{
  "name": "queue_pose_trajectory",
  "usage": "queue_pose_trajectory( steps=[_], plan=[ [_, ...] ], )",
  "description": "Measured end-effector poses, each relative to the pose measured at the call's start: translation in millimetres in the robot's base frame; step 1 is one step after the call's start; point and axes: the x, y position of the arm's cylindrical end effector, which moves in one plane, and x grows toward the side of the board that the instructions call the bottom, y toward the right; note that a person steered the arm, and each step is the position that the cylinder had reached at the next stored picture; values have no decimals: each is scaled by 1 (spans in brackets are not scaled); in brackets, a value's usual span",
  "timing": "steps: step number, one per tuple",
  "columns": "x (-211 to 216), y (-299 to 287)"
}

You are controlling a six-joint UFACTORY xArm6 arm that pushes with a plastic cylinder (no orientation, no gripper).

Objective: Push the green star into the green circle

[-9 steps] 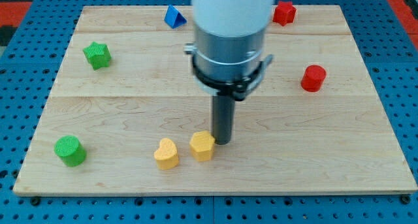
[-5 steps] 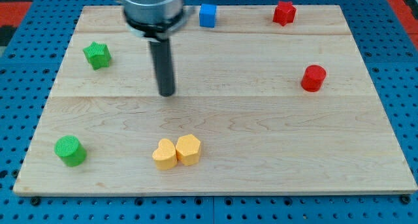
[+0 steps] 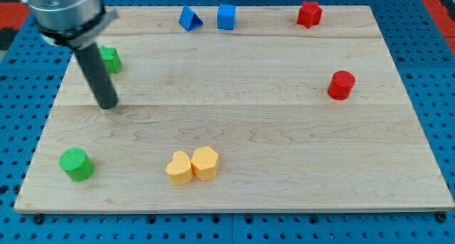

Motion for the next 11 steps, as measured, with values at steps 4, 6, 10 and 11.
queue_pose_trajectory(
  steps=[4,6,10,11],
  plan=[
    [-140,-51],
    [-106,8],
    [9,7],
    [-4,-27]
  ],
)
